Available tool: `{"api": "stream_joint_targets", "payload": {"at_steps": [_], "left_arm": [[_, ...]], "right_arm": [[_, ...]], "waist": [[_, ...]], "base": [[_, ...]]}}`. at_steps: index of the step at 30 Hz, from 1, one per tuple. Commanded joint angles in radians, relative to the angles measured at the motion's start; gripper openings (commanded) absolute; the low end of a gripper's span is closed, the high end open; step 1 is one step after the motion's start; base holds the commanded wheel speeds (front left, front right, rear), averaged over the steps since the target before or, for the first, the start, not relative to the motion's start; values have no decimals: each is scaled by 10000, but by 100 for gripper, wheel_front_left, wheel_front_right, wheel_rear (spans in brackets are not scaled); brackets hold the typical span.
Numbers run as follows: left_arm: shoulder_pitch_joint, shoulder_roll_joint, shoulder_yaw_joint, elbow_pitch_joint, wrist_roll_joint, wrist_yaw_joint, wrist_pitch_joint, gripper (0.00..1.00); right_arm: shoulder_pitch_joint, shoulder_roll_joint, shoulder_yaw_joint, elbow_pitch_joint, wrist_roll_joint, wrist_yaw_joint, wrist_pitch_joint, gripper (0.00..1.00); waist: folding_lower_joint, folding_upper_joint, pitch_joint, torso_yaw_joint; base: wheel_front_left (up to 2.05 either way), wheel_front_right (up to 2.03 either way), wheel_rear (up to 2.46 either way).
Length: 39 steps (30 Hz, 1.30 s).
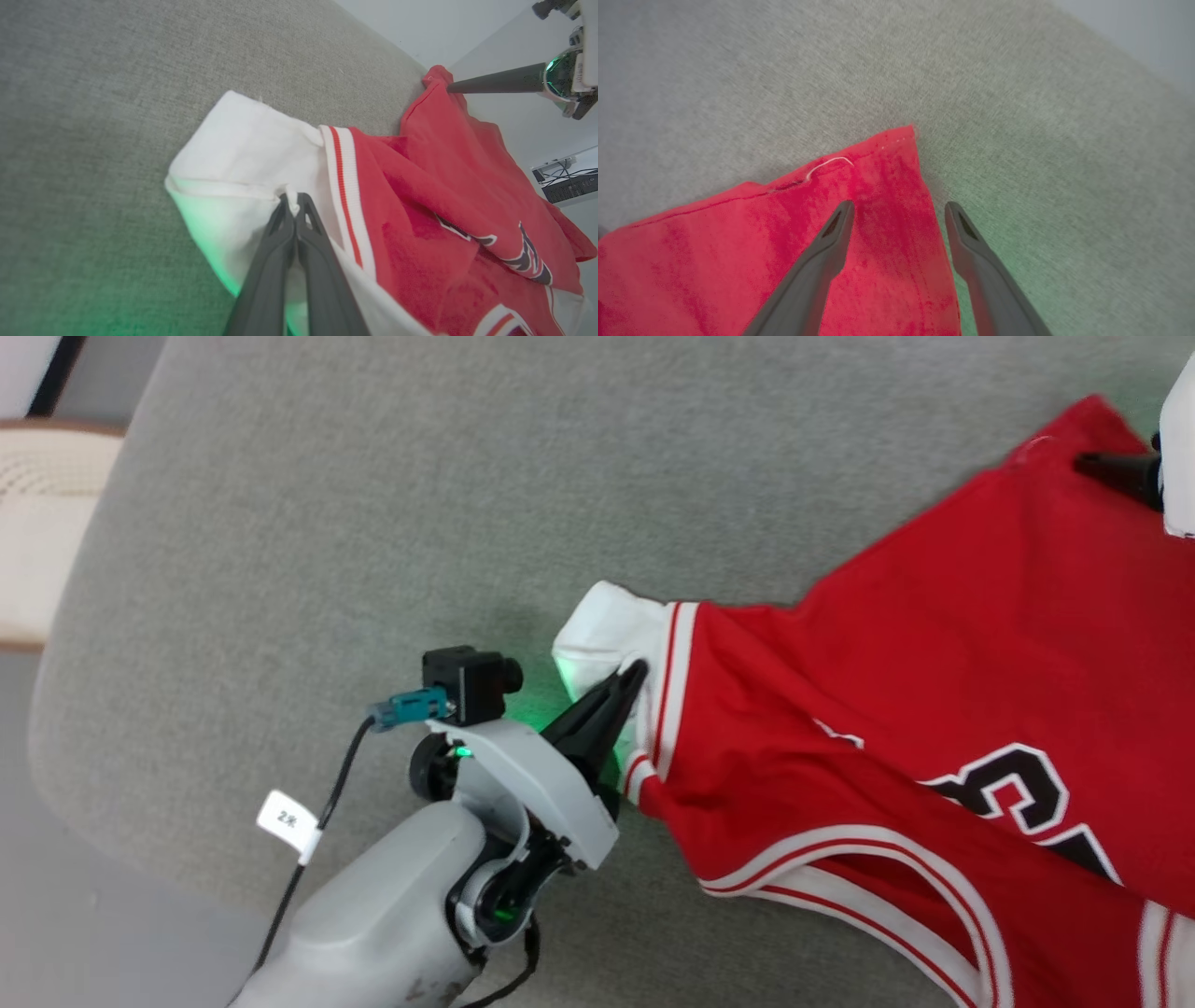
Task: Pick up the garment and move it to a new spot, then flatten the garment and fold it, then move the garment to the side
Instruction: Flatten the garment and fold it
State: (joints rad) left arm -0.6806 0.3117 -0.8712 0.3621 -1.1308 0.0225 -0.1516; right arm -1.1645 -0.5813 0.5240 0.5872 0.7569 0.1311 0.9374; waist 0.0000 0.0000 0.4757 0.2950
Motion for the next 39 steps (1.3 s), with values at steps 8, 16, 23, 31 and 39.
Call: {"api": "stream_joint_targets", "payload": {"at_steps": [8,16,23,31,39], "left_arm": [[-235,-428,-77,1008,-80,-394,-135,0],[-223,-423,-22,1514,-159,-553,-212,0],[-217,-351,65,1656,-215,-587,-262,0],[-512,292,327,1578,-243,-450,-71,0],[-1647,1351,561,1500,-148,-223,964,0]], "right_arm": [[-57,602,-293,1680,-482,-8,895,86],[-365,865,-488,2342,-1026,-8,1392,0],[-791,1228,-656,1988,-1262,-7,550,0],[-630,1432,-196,944,-482,-8,-1046,0],[-609,1423,101,621,-30,-8,-2810,0]], "waist": [[0,0,659,804],[0,0,404,754],[0,0,-61,463],[0,0,-844,-384],[0,0,-1712,-1436]], "base": [[0,0,0],[0,0,0],[0,0,0],[0,0,0],[0,0,0]]}}
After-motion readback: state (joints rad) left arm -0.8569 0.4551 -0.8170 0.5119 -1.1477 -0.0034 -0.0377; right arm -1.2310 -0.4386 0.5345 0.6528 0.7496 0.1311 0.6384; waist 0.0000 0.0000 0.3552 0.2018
